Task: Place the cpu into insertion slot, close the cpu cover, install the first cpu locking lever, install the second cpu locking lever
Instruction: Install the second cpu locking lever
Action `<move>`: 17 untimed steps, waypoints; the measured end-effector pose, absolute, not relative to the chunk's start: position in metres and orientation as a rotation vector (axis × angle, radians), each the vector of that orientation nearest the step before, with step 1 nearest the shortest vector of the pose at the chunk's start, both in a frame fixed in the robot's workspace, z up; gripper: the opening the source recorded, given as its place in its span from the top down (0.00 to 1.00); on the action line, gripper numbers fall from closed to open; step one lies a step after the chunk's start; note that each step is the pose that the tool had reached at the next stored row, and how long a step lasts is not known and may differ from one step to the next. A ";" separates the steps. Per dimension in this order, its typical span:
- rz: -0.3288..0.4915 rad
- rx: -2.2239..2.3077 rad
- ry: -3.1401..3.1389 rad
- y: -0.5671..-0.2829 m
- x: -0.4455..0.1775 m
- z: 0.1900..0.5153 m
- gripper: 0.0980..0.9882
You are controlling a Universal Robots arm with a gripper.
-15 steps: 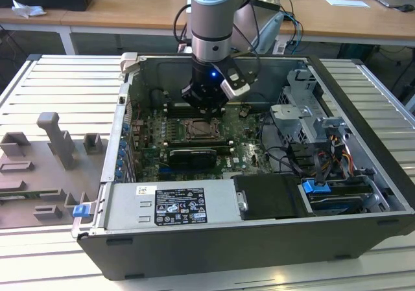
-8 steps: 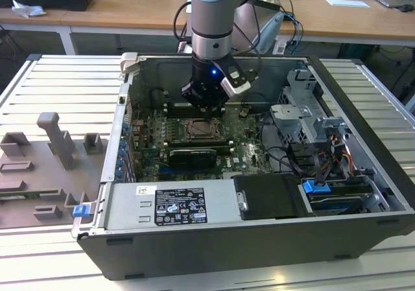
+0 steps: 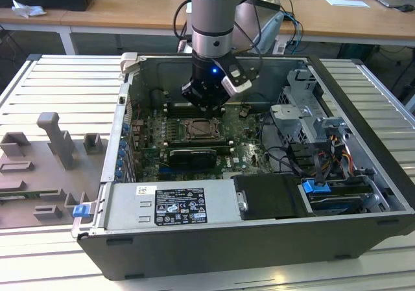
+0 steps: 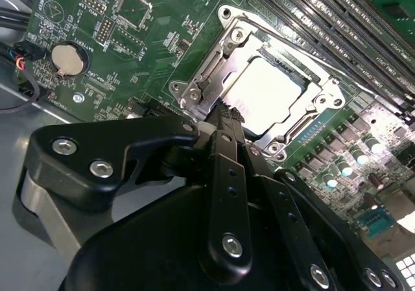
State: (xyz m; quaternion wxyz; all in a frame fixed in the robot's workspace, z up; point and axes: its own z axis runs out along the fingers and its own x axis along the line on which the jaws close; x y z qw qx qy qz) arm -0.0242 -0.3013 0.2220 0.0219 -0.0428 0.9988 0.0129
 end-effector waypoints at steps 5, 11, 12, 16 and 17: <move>0.039 -0.132 3.095 -0.303 -0.024 0.223 0.99; 0.040 -0.133 3.095 -0.303 -0.024 0.232 0.99; 0.040 -0.133 3.095 -0.303 -0.024 0.232 0.99; 0.040 -0.133 3.095 -0.305 -0.024 0.232 0.99; 0.040 -0.133 3.095 -0.305 -0.024 0.232 0.99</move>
